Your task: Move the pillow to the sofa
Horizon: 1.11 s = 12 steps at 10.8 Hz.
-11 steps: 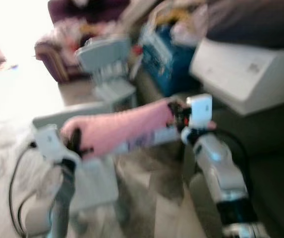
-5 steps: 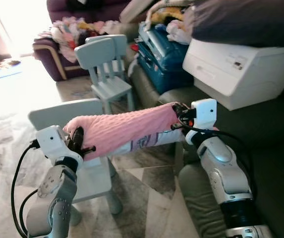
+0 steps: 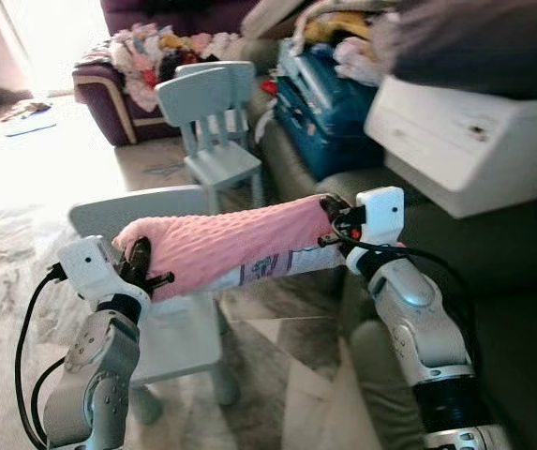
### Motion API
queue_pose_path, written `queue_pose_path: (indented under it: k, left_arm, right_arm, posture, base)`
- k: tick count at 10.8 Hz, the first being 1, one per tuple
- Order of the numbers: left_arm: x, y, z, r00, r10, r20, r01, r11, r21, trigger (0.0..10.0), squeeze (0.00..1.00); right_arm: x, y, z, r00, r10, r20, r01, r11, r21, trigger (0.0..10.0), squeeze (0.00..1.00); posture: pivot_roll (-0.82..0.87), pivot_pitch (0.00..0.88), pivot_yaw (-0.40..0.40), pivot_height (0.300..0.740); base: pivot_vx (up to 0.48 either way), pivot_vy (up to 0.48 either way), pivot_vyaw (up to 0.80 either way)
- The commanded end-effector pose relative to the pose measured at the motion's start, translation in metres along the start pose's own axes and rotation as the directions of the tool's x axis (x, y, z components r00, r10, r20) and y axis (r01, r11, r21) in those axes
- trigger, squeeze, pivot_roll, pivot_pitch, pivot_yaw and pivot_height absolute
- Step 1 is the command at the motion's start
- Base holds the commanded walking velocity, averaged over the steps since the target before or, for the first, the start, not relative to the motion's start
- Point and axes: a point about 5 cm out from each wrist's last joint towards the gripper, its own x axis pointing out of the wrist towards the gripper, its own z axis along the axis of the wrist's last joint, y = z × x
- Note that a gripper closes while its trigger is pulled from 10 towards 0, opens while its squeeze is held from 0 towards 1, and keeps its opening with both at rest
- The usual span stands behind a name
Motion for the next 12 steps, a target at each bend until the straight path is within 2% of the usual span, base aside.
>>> queue_pose_path:
  k: [1, 5, 10, 11, 12]
  left_arm:
    - [0.0005, 0.0068, 0.0043, 1.0, 0.027, 0.009, -0.027, 1.0, 0.009, 10.0, 0.0]
    - [0.0011, 0.0075, 0.0055, 1.0, 0.029, 0.008, -0.029, 0.999, 0.018, 10.0, 0.0]
    - [0.0027, 0.0058, 0.0074, 1.0, 0.023, 0.019, -0.023, 0.999, 0.028, 10.0, 0.0]
    - [0.004, 0.0085, 0.0075, 0.999, 0.035, 0.015, -0.035, 0.998, 0.044, 10.0, 0.0]
    - [0.0048, 0.0122, 0.0101, 0.998, 0.062, 0.032, -0.065, 0.995, 0.079, 10.0, 0.0]
  right_arm:
    - [0.0029, 0.0014, 0.0086, 0.999, 0.001, 0.04, -0.001, 1.0, -0.001, 10.0, 0.0]
    - [0.0026, 0.0024, 0.0071, 0.999, 0.0, 0.034, 0.0, 1.0, 0.001, 10.0, 0.0]
    - [0.0023, 0.0009, 0.007, 0.999, -0.007, 0.031, 0.007, 1.0, -0.001, 10.0, 0.0]
    - [0.0025, 0.0011, 0.0069, 1.0, -0.008, 0.029, 0.008, 1.0, 0.001, 10.0, 0.0]
    - [0.0028, 0.001, 0.0062, 1.0, -0.009, 0.022, 0.009, 1.0, 0.001, 10.0, 0.0]
  posture:
    - [-0.24, 0.0, 0.06, 0.74]
    - [-0.23, 0.0, 0.064, 0.74]
    - [-0.24, 0.0, 0.064, 0.74]
    - [-0.24, 0.0, 0.063, 0.74]
    - [-0.24, 0.0, 0.062, 0.74]
  base:
    - [0.0, 0.48, 0.0]
    - [0.0, 0.48, 0.0]
    - [-0.05, 0.051, 0.0]
    - [0.0, 0.0, 0.0]
    - [0.0, 0.0, -0.8]
